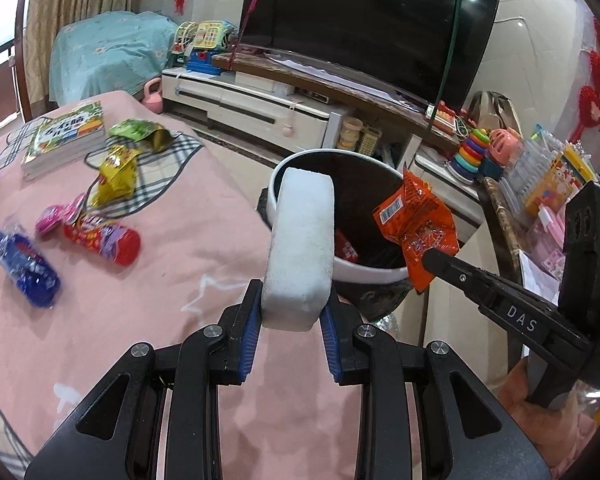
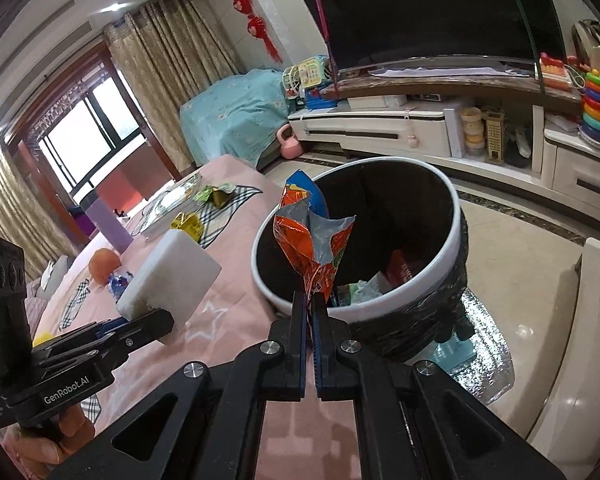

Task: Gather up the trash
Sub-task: 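Carry the white block and orange chip bag over the black trash bin, then open both tools to drop the white block and chip bag into the bin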

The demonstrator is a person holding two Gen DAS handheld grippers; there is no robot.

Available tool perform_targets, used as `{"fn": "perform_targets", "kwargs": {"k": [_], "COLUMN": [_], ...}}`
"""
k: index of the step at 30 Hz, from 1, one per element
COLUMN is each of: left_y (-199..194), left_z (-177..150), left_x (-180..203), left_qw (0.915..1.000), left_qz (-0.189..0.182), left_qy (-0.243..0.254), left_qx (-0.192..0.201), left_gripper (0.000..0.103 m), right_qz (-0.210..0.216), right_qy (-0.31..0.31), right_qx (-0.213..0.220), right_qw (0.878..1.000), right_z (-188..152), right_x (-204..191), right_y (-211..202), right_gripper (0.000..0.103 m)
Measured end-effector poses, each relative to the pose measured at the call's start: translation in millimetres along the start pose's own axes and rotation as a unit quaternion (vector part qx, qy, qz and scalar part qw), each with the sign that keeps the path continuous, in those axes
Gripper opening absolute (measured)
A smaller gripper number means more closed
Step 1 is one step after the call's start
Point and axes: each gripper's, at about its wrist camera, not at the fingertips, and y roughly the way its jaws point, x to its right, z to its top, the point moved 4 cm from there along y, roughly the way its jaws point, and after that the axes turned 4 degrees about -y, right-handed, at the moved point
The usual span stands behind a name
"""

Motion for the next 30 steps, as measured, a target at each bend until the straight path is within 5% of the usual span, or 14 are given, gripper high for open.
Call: {"fn": "perform_targets", "kwargs": {"k": [30], "left_y": [59.1], "left_z": [38.4], "left_x": [38.5], "left_qw": [0.9992], "left_qz": [-0.003], "left_qy": [0.031], "left_qx": [-0.024], "left_gripper": [0.026], "right_qz": [-0.015], "right_qy": [0.012], "right_qx": [-0.002], "right_qw": [1.0], "right_z": [29.3], "right_x": [30.4], "right_y": [14.3], "right_gripper": [0.002]}}
